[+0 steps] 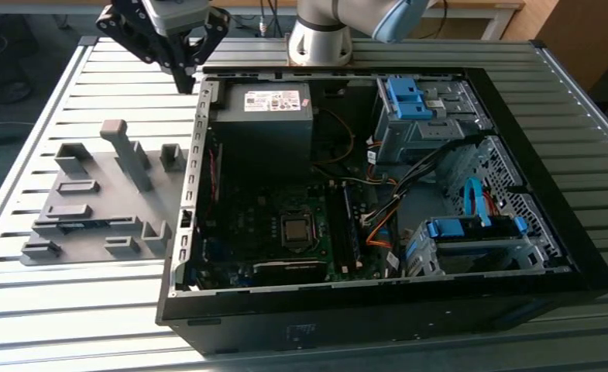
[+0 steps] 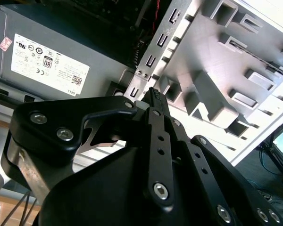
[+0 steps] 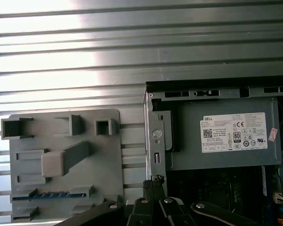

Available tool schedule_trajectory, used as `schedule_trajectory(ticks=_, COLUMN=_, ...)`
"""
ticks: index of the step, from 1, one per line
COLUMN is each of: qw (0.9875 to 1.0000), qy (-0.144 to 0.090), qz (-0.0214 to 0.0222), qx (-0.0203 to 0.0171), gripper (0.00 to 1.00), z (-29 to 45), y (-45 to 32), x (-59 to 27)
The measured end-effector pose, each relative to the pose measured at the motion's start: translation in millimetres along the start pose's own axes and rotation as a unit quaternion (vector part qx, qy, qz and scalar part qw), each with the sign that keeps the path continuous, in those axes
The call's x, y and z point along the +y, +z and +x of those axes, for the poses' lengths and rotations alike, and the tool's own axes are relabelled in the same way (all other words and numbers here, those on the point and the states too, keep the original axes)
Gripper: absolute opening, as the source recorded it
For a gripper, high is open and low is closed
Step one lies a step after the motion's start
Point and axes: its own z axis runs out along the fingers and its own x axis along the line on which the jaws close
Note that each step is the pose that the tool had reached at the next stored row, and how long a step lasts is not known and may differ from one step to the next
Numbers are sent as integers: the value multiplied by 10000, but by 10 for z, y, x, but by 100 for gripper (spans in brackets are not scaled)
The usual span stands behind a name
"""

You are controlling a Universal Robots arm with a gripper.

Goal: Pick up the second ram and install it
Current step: 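Reach for the second ram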

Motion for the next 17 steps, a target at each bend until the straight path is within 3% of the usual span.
schedule_trajectory(ticks=7, qw=10000, qy=1, qz=0, qx=0, gripper=11, z=11, y=1, x=-1)
schedule_trajectory(ticks=17, qw=10000, qy=0, qz=0, qx=0, gripper=11, z=94, y=0, x=-7)
